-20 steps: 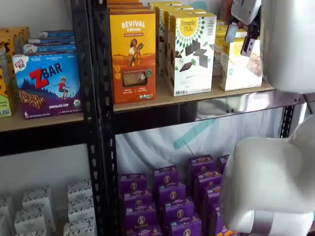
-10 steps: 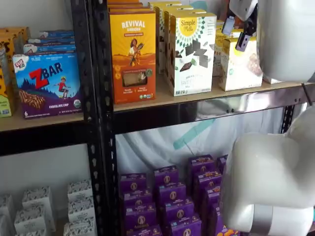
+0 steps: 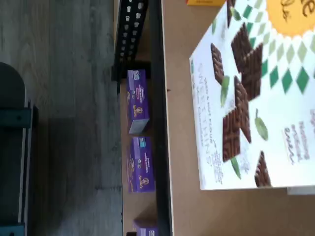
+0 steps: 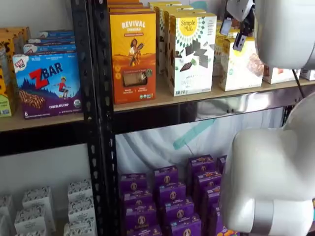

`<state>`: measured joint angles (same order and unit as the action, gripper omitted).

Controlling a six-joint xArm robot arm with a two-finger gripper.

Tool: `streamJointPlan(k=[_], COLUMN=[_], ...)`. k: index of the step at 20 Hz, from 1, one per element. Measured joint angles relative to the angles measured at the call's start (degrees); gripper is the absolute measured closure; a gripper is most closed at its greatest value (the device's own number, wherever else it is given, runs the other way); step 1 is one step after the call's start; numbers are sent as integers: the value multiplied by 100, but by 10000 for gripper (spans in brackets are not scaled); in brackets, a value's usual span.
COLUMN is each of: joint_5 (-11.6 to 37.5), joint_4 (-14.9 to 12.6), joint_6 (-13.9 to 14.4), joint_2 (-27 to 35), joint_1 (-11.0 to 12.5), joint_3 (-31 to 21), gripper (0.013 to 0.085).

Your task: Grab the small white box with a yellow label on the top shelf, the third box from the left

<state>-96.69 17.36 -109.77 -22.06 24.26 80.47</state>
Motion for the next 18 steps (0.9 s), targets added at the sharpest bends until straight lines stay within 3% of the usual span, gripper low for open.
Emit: streamJointPlan(k=[9,18], joint_5=[-91,-228], joint_4=[109,-480], joint_6=[-5,-40], joint_2=[461,1067], joint_1=[45,-92], joint_3=[455,1035], gripper=[130,130])
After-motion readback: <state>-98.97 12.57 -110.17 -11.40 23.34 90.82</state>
